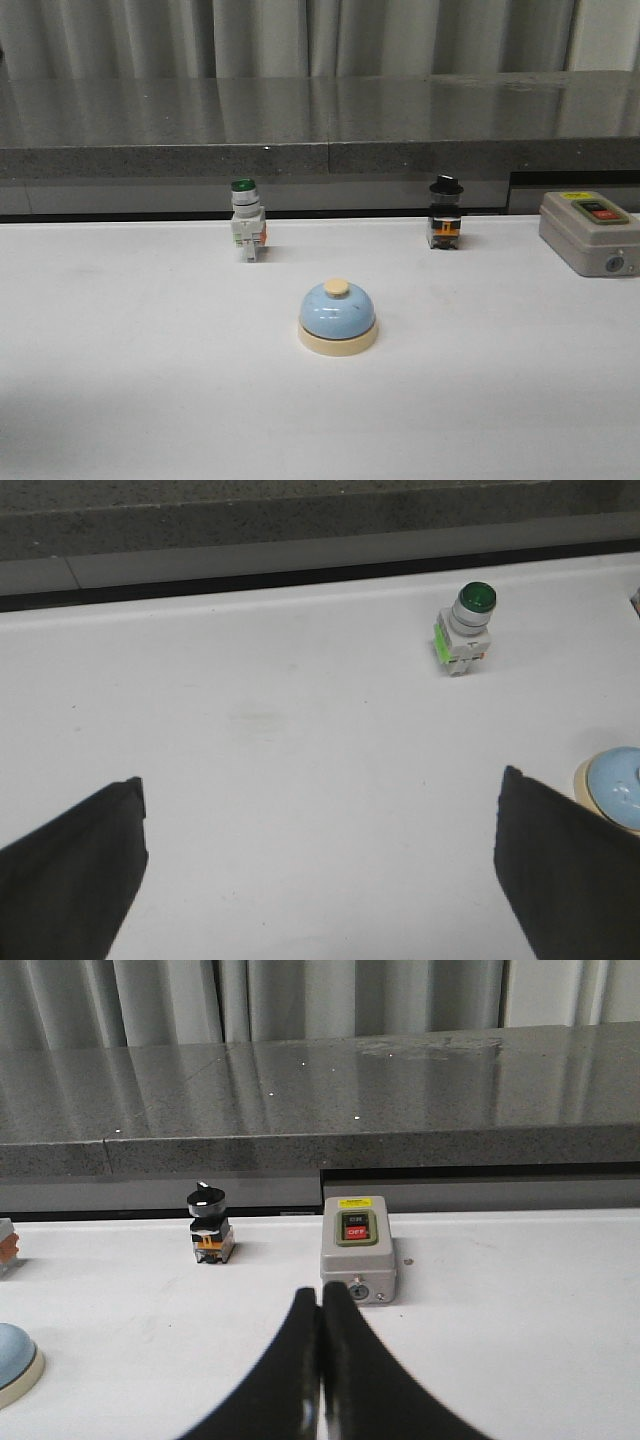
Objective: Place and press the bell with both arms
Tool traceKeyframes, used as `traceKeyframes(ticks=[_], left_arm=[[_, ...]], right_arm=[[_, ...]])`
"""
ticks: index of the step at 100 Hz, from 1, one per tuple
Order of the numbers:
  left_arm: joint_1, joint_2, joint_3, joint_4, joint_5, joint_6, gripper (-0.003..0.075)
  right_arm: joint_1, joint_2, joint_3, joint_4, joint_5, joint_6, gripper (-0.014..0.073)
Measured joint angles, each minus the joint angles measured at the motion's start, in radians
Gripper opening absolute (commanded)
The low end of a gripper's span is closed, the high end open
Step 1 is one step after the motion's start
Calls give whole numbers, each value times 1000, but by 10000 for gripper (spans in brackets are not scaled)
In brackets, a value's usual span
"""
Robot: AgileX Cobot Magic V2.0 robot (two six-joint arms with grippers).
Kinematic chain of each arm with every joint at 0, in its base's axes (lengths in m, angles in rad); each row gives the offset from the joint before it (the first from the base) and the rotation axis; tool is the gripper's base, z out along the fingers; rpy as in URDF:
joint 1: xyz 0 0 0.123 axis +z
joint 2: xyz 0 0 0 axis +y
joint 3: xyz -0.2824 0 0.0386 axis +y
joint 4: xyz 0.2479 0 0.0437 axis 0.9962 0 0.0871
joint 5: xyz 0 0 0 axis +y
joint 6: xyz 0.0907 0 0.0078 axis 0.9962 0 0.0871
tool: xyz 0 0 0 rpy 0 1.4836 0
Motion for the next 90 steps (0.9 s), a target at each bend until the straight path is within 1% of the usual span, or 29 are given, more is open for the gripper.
traceKeyframes(ticks=[21, 27, 31, 36, 43, 46, 48, 53, 55, 60, 70, 90], left_arm=[[0, -258, 147, 0, -3, 0, 660], [0, -320, 178, 0, -3, 0, 645], [0, -363, 191, 0, -3, 0, 620], [0, -406, 204, 0, -3, 0, 577], [0, -454, 217, 0, -3, 0, 485], [0, -468, 219, 0, -3, 0, 426], [0, -476, 218, 0, -3, 0, 401], [0, -490, 218, 0, -3, 0, 293], [0, -495, 218, 0, -3, 0, 265], [0, -499, 218, 0, -3, 0, 154], [0, -499, 218, 0, -3, 0, -19], [0, -499, 218, 0, -3, 0, -20]], right_arm=[[0, 0, 0, 0, 0, 0, -60], [0, 0, 0, 0, 0, 0, -60], [0, 0, 0, 0, 0, 0, -60], [0, 0, 0, 0, 0, 0, -60], [0, 0, 0, 0, 0, 0, -60], [0, 0, 0, 0, 0, 0, -60], [0, 0, 0, 0, 0, 0, -60], [0, 0, 0, 0, 0, 0, -60], [0, 0, 0, 0, 0, 0, -60], [0, 0, 0, 0, 0, 0, -60], [0, 0, 0, 0, 0, 0, -60], [0, 0, 0, 0, 0, 0, -60]])
